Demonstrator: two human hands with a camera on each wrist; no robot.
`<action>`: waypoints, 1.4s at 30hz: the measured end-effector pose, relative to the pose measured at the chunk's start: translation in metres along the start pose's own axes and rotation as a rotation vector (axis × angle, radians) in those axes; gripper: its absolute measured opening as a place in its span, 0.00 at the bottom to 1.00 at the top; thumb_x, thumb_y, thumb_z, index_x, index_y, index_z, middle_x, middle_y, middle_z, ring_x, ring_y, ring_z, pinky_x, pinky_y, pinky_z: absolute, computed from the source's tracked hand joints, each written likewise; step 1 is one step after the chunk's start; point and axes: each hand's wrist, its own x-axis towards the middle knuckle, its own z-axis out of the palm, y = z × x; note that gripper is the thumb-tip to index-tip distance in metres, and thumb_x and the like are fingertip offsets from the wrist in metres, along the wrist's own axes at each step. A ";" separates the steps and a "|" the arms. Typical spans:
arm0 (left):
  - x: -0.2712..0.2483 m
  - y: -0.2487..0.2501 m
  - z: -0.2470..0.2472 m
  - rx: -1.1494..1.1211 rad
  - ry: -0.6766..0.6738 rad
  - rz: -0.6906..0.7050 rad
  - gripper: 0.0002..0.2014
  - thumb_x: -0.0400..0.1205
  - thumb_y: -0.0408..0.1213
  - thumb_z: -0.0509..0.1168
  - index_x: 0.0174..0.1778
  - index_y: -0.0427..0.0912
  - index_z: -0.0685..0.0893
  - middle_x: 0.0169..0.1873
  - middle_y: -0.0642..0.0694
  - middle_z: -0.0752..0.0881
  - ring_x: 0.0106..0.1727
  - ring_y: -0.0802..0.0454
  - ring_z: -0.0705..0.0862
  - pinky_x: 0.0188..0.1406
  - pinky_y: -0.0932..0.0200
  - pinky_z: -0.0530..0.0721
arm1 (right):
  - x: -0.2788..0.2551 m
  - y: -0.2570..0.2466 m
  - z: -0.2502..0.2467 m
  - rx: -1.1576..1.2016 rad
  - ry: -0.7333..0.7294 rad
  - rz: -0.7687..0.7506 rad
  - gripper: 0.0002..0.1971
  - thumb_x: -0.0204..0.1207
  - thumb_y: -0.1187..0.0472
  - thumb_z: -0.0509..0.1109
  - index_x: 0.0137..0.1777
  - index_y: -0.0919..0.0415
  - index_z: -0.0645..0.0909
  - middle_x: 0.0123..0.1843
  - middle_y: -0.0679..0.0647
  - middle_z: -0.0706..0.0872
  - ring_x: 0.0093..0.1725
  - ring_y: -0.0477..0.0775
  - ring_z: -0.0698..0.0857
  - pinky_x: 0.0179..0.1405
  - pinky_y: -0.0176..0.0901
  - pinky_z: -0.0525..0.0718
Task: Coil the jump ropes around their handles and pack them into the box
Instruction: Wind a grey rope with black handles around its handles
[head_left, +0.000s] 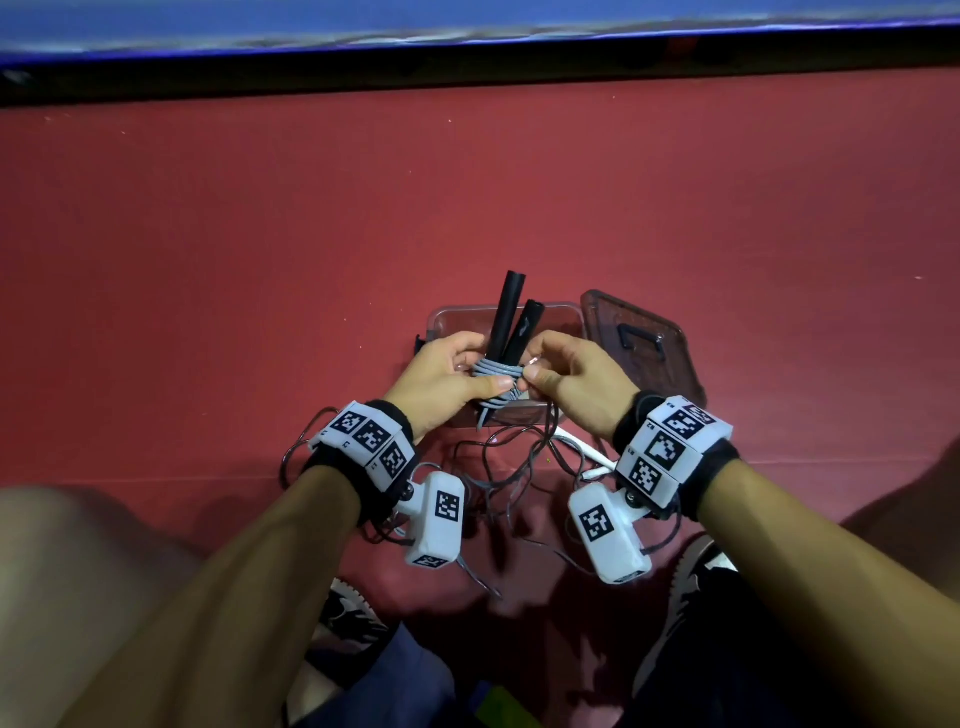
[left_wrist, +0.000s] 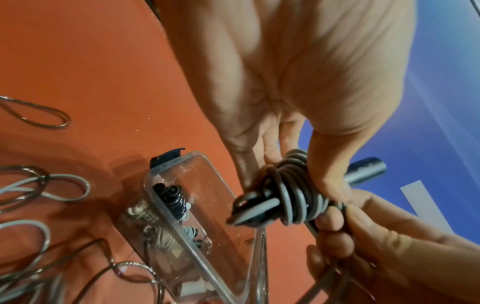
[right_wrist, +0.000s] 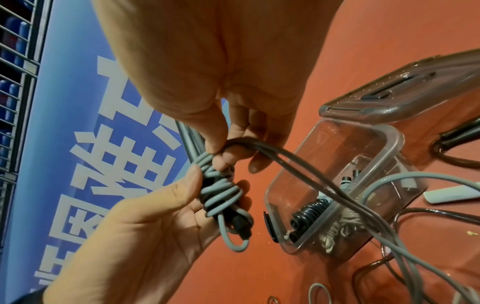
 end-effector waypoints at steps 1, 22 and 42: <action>0.002 -0.001 -0.001 -0.021 0.011 -0.025 0.23 0.78 0.23 0.75 0.69 0.34 0.80 0.57 0.37 0.90 0.56 0.46 0.90 0.59 0.55 0.87 | -0.001 -0.001 0.000 0.025 -0.005 -0.001 0.12 0.82 0.73 0.65 0.42 0.56 0.78 0.35 0.50 0.87 0.36 0.50 0.82 0.51 0.56 0.85; -0.001 0.003 -0.003 0.103 -0.034 0.062 0.15 0.77 0.31 0.79 0.61 0.40 0.90 0.52 0.43 0.93 0.56 0.45 0.92 0.62 0.50 0.88 | 0.005 0.000 -0.008 -0.014 -0.039 -0.005 0.11 0.84 0.66 0.69 0.51 0.53 0.91 0.45 0.41 0.92 0.47 0.36 0.87 0.58 0.33 0.81; -0.001 0.004 -0.001 0.058 0.018 0.008 0.20 0.75 0.36 0.81 0.57 0.34 0.83 0.42 0.41 0.92 0.44 0.45 0.92 0.53 0.45 0.92 | 0.007 0.010 -0.007 -0.113 0.086 -0.021 0.12 0.83 0.50 0.70 0.47 0.52 0.93 0.36 0.43 0.91 0.40 0.42 0.87 0.52 0.50 0.86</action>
